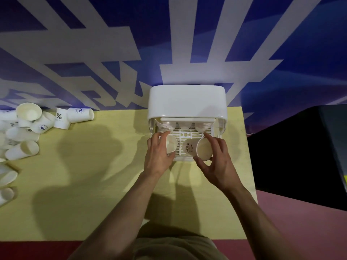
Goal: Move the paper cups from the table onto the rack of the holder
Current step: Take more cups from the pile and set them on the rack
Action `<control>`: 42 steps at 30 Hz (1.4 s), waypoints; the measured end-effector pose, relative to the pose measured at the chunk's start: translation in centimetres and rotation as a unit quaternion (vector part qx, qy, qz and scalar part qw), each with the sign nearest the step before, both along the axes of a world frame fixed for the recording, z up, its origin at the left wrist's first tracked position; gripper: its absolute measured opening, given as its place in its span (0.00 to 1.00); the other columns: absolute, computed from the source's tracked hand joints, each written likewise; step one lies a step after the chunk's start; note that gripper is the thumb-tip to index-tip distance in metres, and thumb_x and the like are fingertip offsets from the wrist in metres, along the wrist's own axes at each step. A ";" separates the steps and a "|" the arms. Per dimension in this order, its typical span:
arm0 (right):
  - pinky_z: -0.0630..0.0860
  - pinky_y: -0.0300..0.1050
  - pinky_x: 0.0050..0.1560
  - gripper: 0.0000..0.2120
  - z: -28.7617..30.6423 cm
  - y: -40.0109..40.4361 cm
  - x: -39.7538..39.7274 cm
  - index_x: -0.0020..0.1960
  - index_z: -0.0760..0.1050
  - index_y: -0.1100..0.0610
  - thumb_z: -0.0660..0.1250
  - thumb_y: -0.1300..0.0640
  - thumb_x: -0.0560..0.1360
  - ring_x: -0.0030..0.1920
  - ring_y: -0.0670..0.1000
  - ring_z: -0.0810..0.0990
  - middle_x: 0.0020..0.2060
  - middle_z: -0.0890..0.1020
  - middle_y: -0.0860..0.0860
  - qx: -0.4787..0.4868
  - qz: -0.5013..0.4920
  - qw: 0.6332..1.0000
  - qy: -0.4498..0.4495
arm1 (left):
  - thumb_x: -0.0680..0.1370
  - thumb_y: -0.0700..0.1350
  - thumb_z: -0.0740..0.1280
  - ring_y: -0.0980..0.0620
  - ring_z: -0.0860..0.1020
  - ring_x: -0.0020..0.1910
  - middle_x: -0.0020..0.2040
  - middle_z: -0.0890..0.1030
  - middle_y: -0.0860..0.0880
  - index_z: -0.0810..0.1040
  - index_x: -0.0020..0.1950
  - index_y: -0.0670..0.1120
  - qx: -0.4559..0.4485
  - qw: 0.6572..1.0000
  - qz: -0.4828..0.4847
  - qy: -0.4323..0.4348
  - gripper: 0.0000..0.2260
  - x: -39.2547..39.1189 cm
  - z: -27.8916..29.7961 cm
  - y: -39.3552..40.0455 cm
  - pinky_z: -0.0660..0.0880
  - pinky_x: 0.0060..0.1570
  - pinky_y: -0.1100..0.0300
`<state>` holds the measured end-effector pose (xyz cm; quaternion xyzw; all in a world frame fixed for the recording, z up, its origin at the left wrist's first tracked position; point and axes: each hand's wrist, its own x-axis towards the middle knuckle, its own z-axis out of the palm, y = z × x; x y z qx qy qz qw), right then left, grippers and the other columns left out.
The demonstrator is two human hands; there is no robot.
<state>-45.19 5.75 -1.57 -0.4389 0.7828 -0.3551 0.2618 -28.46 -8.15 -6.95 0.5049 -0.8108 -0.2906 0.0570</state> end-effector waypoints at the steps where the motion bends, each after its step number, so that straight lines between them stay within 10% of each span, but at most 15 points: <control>1: 0.80 0.48 0.60 0.37 0.2 -0.2 0.1 0.80 0.63 0.53 0.75 0.51 0.76 0.62 0.46 0.74 0.67 0.69 0.51 -0.005 0.005 1.000 0.000 | 0.71 0.46 0.78 0.46 0.65 0.68 0.68 0.67 0.50 0.65 0.75 0.56 -0.003 1.000 0.004 0.008 0.37 0.2 0.1 0.1 0.73 0.63 0.50; 21: 0.82 0.52 0.42 0.34 -0.2 -7.8 5.4 0.77 0.68 0.52 0.75 0.46 0.75 0.57 0.56 0.80 0.68 0.72 0.53 0.053 0.156 0.970 0.179 | 0.73 0.52 0.74 0.51 0.66 0.65 0.65 0.68 0.55 0.64 0.72 0.60 -0.011 0.995 0.093 0.041 0.31 9.3 2.5 3.1 0.70 0.60 0.56; 42: 0.77 0.63 0.60 0.35 -2.4 -6.6 9.0 0.74 0.69 0.58 0.79 0.50 0.72 0.65 0.65 0.72 0.69 0.72 0.62 0.061 0.123 0.974 0.183 | 0.76 0.51 0.73 0.52 0.65 0.68 0.68 0.67 0.54 0.66 0.74 0.56 0.014 0.994 0.103 0.029 0.29 16.8 3.8 3.9 0.68 0.60 0.61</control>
